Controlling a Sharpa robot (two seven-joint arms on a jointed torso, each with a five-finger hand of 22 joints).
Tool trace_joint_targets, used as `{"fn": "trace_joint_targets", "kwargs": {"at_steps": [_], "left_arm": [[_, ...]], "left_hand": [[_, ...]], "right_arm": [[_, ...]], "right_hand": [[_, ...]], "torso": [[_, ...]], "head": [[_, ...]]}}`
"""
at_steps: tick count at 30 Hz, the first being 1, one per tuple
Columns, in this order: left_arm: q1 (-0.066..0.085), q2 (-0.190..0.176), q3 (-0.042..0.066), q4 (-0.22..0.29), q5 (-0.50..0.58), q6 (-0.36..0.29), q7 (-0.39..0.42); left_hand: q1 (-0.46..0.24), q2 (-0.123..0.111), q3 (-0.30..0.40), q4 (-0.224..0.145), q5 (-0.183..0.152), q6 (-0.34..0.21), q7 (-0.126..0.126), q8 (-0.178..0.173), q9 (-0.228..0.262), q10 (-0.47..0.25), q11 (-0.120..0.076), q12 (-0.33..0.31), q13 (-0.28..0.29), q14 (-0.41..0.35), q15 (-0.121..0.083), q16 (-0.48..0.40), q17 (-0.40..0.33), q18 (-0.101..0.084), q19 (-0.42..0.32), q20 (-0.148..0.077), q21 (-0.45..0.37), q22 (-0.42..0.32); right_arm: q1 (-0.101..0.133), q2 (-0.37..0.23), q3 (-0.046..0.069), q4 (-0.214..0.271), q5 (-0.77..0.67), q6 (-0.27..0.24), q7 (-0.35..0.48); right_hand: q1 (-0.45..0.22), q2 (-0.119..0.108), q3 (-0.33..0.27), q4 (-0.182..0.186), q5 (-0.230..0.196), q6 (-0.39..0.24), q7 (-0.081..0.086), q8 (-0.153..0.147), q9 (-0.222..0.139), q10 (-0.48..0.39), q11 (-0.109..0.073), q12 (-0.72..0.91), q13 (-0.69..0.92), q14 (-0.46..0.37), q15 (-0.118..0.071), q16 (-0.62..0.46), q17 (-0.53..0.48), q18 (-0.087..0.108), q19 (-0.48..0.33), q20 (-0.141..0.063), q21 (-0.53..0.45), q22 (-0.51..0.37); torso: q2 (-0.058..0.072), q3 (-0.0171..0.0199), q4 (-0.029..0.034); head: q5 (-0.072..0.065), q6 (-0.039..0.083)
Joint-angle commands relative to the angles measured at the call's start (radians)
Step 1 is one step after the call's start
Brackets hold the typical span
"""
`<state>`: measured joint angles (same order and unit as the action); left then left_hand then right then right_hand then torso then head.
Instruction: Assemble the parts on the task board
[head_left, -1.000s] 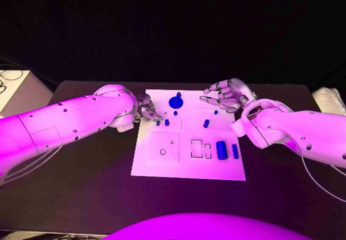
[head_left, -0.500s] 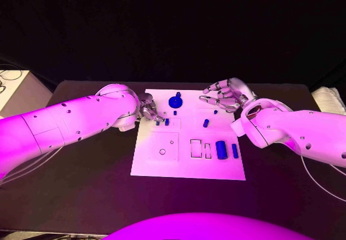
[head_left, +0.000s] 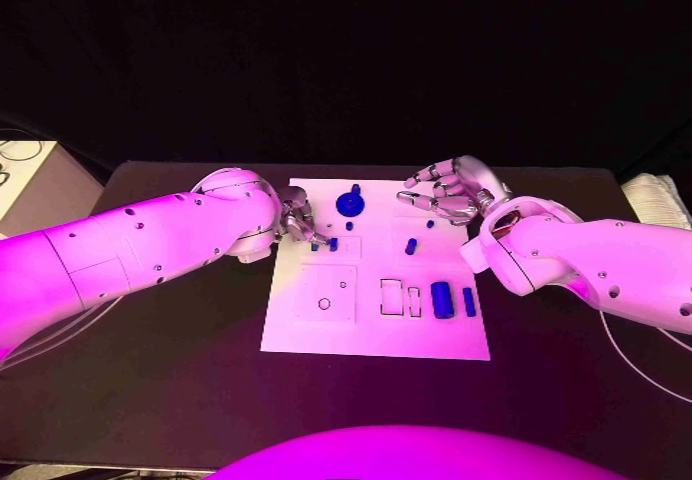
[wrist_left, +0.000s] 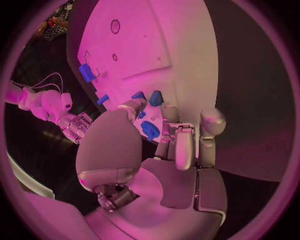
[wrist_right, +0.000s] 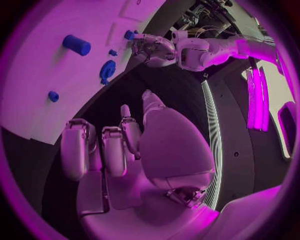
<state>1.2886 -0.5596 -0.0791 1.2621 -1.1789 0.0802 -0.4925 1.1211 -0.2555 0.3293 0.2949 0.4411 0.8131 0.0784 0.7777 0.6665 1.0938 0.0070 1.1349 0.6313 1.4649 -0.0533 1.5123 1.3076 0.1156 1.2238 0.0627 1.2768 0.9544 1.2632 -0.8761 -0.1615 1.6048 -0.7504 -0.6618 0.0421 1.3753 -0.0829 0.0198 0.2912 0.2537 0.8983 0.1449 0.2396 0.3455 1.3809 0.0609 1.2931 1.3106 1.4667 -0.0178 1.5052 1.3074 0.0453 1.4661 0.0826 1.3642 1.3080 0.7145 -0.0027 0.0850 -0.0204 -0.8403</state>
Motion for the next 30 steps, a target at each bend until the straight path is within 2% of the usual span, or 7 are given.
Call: {"fn": "trace_joint_targets", "kwargs": {"at_steps": [1, 9, 13, 20, 26, 28, 30], "left_arm": [[-0.001, -0.001, 0.003, 0.005, -0.011, -0.010, 0.000], [0.009, -0.023, 0.014, 0.025, -0.004, -0.016, -0.001], [0.014, -0.029, 0.020, 0.037, 0.009, -0.014, 0.000], [0.018, -0.030, 0.026, 0.050, 0.032, -0.039, 0.023], [0.019, -0.033, 0.028, 0.055, 0.073, -0.084, 0.082], [0.019, -0.033, 0.028, 0.057, 0.089, -0.109, 0.124], [0.019, -0.033, 0.028, 0.058, 0.093, -0.134, 0.170]], "left_hand": [[-0.001, 0.012, -0.007, -0.001, -0.005, -0.002, -0.002, 0.006, 0.001, 0.000, -0.001, 0.006, 0.001, 0.062, 0.003, 0.007, 0.152, 0.009, -0.002, -0.003, 0.000, 0.001], [0.007, 0.030, -0.004, -0.004, 0.000, -0.004, -0.004, 0.007, -0.003, -0.002, -0.002, 0.005, -0.004, 0.061, 0.002, 0.006, 0.150, 0.009, -0.003, -0.003, 0.000, 0.000], [0.041, 0.045, 0.015, -0.005, 0.012, -0.008, -0.005, 0.009, -0.008, -0.010, -0.004, 0.002, -0.012, 0.060, 0.000, 0.005, 0.147, 0.010, -0.005, -0.004, -0.003, -0.004], [0.043, 0.041, 0.016, -0.004, 0.012, -0.015, -0.002, 0.006, -0.011, -0.027, -0.002, -0.011, -0.037, 0.055, 0.002, 0.000, 0.136, 0.012, -0.014, -0.004, -0.010, -0.018], [0.038, 0.028, 0.008, -0.003, 0.009, -0.056, 0.019, -0.008, -0.025, -0.095, 0.018, -0.052, -0.099, 0.033, 0.017, -0.021, 0.093, 0.023, -0.056, 0.007, -0.047, -0.078], [0.049, 0.031, 0.005, -0.004, 0.008, -0.101, 0.044, -0.031, -0.047, -0.143, 0.041, -0.076, -0.115, -0.005, 0.038, -0.054, 0.026, 0.037, -0.116, 0.024, -0.099, -0.161], [0.070, 0.034, 0.012, -0.005, 0.008, -0.122, 0.050, -0.040, -0.056, -0.167, 0.048, -0.091, -0.126, -0.013, 0.044, -0.059, 0.014, 0.041, -0.127, 0.031, -0.110, -0.176]], "right_arm": [[0.000, 0.001, 0.000, 0.000, 0.000, 0.014, 0.009], [0.000, 0.000, 0.000, -0.002, 0.000, 0.015, 0.009], [0.000, 0.000, 0.000, -0.003, 0.000, 0.014, 0.009], [0.000, 0.002, 0.000, -0.005, 0.000, 0.015, 0.009], [0.000, 0.001, 0.000, -0.005, 0.000, 0.014, 0.009], [0.000, 0.000, 0.000, -0.005, 0.000, 0.014, 0.009], [0.000, -0.001, 0.000, -0.005, 0.000, 0.013, 0.009]], "right_hand": [[0.002, 0.009, 0.003, -0.002, 0.004, -0.004, 0.001, 0.005, -0.001, -0.004, -0.001, -0.006, 0.050, 0.074, 0.002, -0.003, 0.148, 0.007, 0.024, 0.003, -0.005, 0.105], [0.002, 0.009, 0.003, -0.002, 0.004, -0.004, 0.001, 0.005, -0.001, -0.004, -0.001, -0.006, 0.050, 0.074, 0.002, -0.003, 0.148, 0.007, 0.024, 0.003, -0.005, 0.105], [0.002, 0.010, 0.004, -0.002, 0.005, -0.004, 0.001, 0.005, -0.001, -0.003, -0.001, -0.006, 0.050, 0.075, 0.002, -0.003, 0.148, 0.006, 0.025, 0.003, -0.004, 0.106], [0.002, 0.010, 0.004, -0.002, 0.005, -0.004, 0.001, 0.005, -0.001, -0.003, -0.001, -0.006, 0.050, 0.075, 0.002, -0.003, 0.148, 0.006, 0.025, 0.003, -0.004, 0.106], [0.002, 0.010, 0.004, -0.002, 0.005, -0.004, 0.001, 0.005, -0.001, -0.003, -0.001, -0.006, 0.050, 0.075, 0.002, -0.003, 0.148, 0.006, 0.025, 0.003, -0.004, 0.106], [0.002, 0.010, 0.004, -0.002, 0.005, -0.004, 0.001, 0.005, -0.001, -0.003, -0.001, -0.006, 0.050, 0.075, 0.002, -0.003, 0.148, 0.006, 0.025, 0.003, -0.004, 0.106], [0.002, 0.010, 0.004, -0.002, 0.005, -0.004, 0.001, 0.005, -0.001, -0.003, -0.001, -0.006, 0.050, 0.075, 0.002, -0.003, 0.148, 0.006, 0.025, 0.003, -0.004, 0.106]], "torso": [[0.001, -0.0005, 0.0009], [-0.001, 0.0012, 0.0011], [-0.001, 0.0004, 0.0015], [0.000, 0.0005, -0.0006], [0.000, 0.0009, 0.0004], [0.000, 0.0006, 0.0015], [0.000, 0.0004, 0.0029]], "head": [[-0.002, 0.002], [-0.004, 0.006], [-0.004, 0.008], [-0.004, 0.010], [-0.008, 0.011], [-0.009, 0.013], [-0.010, 0.012]]}}
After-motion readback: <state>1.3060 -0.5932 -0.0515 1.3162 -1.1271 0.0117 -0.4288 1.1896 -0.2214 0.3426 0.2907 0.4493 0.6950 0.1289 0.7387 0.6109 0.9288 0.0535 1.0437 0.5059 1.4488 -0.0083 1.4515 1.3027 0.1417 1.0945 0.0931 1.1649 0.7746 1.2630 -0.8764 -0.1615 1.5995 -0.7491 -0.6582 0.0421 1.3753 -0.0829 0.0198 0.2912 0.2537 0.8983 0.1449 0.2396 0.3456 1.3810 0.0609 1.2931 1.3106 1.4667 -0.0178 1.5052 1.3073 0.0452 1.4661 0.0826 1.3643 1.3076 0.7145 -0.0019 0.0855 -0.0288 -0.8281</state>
